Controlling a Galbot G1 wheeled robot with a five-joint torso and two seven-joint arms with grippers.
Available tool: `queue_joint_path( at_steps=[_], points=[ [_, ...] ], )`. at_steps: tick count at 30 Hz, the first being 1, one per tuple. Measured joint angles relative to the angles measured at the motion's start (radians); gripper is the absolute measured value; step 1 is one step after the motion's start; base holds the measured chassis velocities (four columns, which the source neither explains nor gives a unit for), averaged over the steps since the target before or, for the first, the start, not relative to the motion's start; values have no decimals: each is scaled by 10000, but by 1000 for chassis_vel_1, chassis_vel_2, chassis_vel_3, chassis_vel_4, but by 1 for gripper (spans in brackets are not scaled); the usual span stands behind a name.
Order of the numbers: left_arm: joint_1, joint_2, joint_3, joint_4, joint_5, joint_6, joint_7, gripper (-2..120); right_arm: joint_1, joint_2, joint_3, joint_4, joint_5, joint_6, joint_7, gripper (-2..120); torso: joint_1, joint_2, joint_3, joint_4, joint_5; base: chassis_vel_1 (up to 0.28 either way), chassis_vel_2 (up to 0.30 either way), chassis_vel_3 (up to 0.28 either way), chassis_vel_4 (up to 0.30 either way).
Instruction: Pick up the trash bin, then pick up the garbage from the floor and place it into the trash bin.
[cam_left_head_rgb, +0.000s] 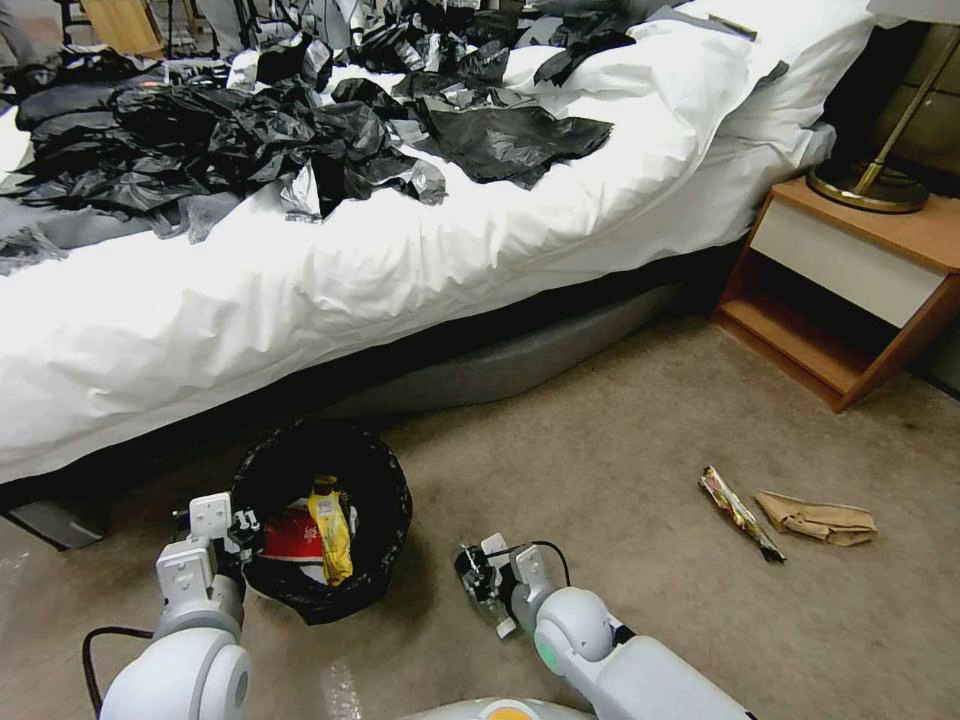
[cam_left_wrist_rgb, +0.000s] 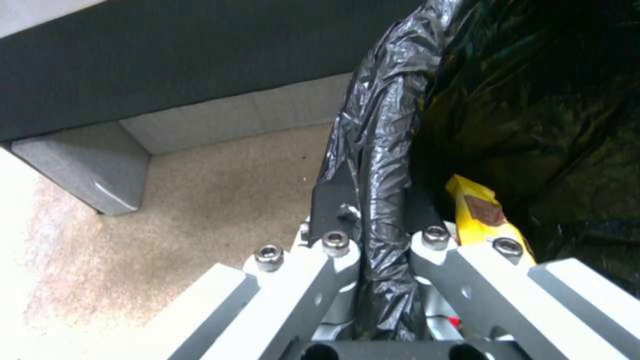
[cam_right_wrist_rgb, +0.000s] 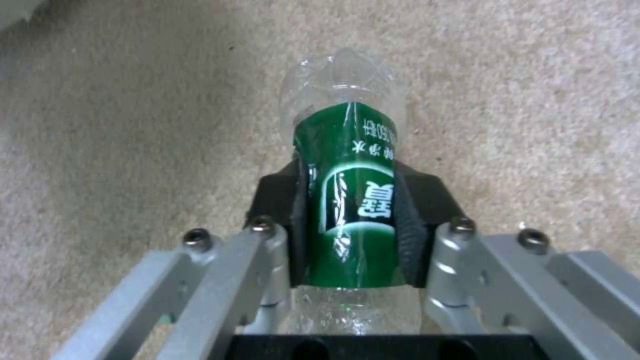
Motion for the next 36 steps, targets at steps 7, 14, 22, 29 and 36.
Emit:
queue_joint_path(
  at_steps=[7,14,22,29,36],
  points=[
    [17,23,0,0,-1,0,0,1,-39,-6,166,43,-113,99,12,14,0,0,0,0,0,0,0,0,0],
    [29,101,15,-2,-23,7,-1,1,-145,-287,812,924,-206,711,125,14,0,0,0,0,1,0,0,0,0],
    [146,225,67,-2,-25,-1,4,1,-55,-1004,1511,3503,284,1883,-294,14,0,0,0,0,-3,0,0,0,0],
    [230,310,46,-13,-27,-15,21,1,111,-1585,1757,5969,10,3167,-1515,14,0,0,0,-1,0,0,0,0,0],
    [255,303,170,-21,65,-15,36,1,294,-1987,1360,7099,14,3607,-2400,14,0,0,0,0,0,0,0,0,0]
  ],
)
